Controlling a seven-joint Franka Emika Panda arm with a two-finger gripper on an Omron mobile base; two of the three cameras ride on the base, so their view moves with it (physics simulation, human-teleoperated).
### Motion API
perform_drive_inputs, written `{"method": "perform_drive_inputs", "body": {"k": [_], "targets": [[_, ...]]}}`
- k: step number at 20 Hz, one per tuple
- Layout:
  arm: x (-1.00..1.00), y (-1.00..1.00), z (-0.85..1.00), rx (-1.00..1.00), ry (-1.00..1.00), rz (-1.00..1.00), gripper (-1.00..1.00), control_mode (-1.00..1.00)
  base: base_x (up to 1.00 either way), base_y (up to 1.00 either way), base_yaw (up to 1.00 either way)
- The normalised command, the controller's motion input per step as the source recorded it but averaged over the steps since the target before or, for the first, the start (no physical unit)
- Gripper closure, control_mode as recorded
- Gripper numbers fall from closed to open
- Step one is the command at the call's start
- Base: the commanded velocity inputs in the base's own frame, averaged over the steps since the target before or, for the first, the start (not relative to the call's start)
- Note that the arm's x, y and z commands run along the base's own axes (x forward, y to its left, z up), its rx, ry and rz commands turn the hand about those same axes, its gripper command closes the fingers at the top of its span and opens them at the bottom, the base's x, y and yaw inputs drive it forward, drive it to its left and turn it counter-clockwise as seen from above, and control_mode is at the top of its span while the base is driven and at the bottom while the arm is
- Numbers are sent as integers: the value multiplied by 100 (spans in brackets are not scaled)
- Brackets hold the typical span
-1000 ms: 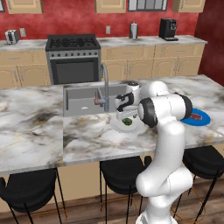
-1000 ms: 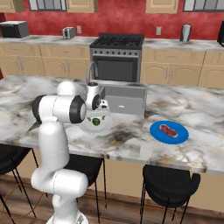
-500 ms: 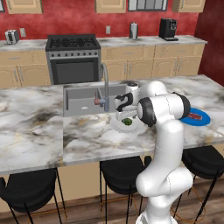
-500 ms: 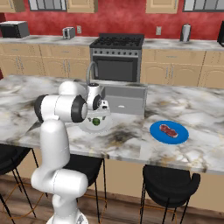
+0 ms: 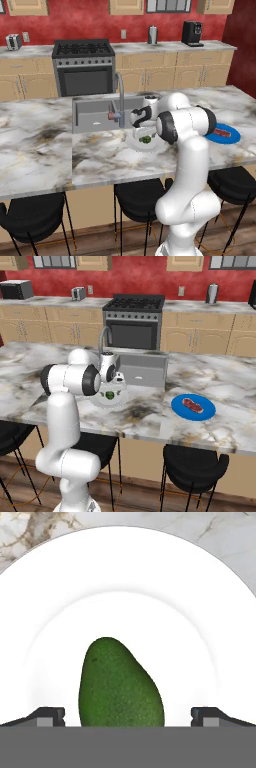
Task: Transport the steak and avocado to the fridge. Place the steak on the rack containing meat and place the avocado on the rack containing the vegetable, ensuring meats and vegetables are on different racks.
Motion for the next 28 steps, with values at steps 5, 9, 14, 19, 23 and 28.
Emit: {"method": "perform_drive_inputs", "body": {"k": [5, 9, 14, 19, 23, 28], "targets": [[0, 4, -13, 0, 0, 0, -100, -100, 0, 0, 0], [0, 16, -24, 1, 0, 0, 100, -100, 0, 0, 0], [-13, 4, -24, 1, 2, 0, 100, -100, 0, 0, 0], [-26, 0, -13, 0, 0, 0, 100, -100, 0, 0, 0], [-30, 0, 24, 0, -2, -2, 100, -100, 0, 0, 0], [-52, 0, 85, 0, -6, -8, 100, -100, 0, 0, 0]]}}
